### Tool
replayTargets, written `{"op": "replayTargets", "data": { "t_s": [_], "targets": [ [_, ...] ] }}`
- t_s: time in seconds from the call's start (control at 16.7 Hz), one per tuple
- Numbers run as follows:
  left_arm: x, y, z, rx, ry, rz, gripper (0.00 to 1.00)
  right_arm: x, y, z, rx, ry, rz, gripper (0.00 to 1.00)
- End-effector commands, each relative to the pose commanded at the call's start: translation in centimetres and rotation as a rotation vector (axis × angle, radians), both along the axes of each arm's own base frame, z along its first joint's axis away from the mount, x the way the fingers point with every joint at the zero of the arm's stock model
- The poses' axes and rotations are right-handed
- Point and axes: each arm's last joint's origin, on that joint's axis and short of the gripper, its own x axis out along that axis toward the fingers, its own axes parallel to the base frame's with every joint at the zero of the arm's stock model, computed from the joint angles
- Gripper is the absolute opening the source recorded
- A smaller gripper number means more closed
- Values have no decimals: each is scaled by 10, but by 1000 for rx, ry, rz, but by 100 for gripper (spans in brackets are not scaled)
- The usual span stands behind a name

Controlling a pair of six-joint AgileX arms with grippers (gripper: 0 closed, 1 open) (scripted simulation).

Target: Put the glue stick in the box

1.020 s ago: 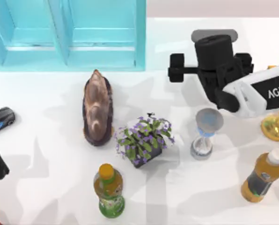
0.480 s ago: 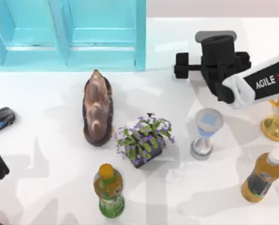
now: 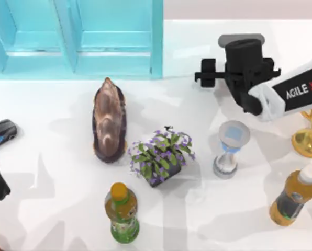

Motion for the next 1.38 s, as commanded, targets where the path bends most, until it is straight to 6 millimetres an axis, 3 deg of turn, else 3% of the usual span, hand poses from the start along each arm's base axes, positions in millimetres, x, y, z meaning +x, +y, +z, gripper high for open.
{"op": "replayTargets", "data": {
  "t_s": [0.48, 1.08, 1.38],
  "targets": [
    [0, 0, 0, 0, 0, 0, 100, 0, 0, 0, 0, 0, 0, 2],
    [0, 0, 0, 0, 0, 0, 100, -1, 2, 0, -1, -1, 4, 0],
    [0, 0, 0, 0, 0, 0, 100, -18, 18, 15, -54, -10, 86, 0]
  ]
}}
